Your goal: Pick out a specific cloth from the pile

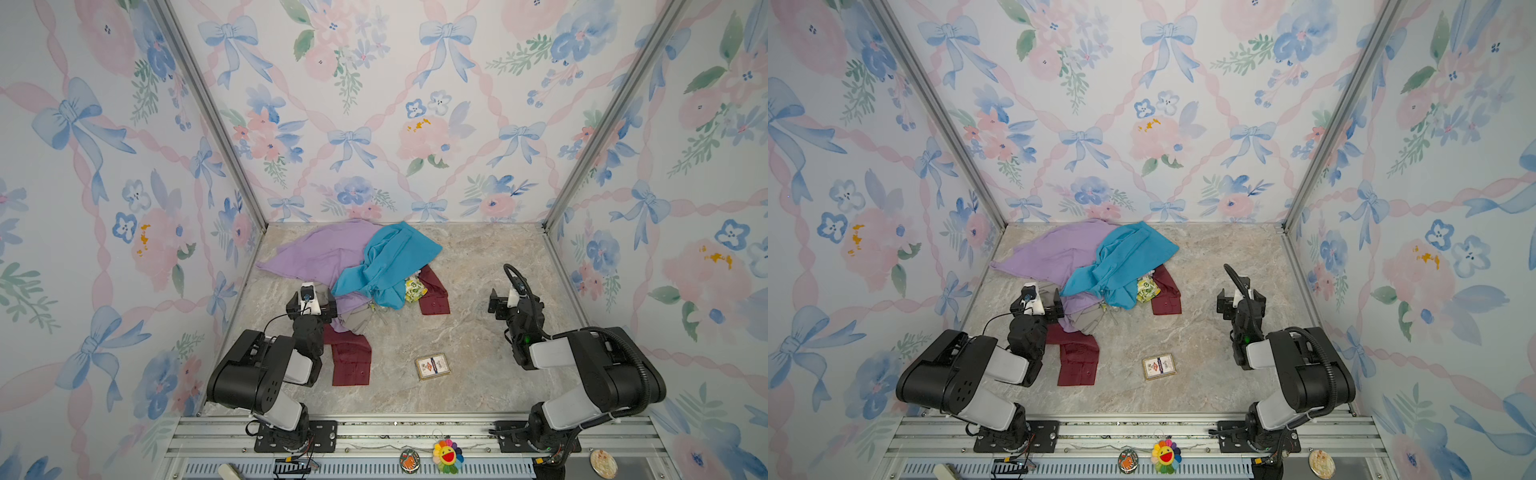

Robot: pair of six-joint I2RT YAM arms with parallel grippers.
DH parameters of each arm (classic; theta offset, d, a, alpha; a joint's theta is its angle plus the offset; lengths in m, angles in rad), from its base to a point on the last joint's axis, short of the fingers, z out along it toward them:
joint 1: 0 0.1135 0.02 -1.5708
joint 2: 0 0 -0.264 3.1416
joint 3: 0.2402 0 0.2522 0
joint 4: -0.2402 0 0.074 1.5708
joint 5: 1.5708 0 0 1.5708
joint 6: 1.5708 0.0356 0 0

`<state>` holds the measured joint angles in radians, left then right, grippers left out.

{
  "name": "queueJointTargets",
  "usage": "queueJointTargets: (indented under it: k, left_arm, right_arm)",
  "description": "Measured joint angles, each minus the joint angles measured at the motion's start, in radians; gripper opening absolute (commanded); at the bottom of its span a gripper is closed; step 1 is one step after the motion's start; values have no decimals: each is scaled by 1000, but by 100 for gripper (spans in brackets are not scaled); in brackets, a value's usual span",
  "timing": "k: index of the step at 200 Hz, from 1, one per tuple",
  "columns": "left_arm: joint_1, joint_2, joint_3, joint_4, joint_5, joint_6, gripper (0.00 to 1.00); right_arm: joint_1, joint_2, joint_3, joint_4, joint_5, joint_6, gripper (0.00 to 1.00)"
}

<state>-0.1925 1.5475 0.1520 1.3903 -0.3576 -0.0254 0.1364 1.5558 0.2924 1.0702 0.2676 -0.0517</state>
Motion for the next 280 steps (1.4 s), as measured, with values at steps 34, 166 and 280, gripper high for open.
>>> queueJointTargets:
  k: [34, 166, 280]
  left_arm:
    - [-3, -24, -3, -2, 0, 0, 94]
    - [-50, -377, 60, -258, -97, 26, 95]
    - [-16, -418, 302, -690, -140, -147, 98]
  right_arm:
    - [12, 0, -40, 70, 11, -13, 97]
    - [76, 39, -114, 248, 127, -65, 97]
    - [383, -344, 209, -472, 407, -103, 97]
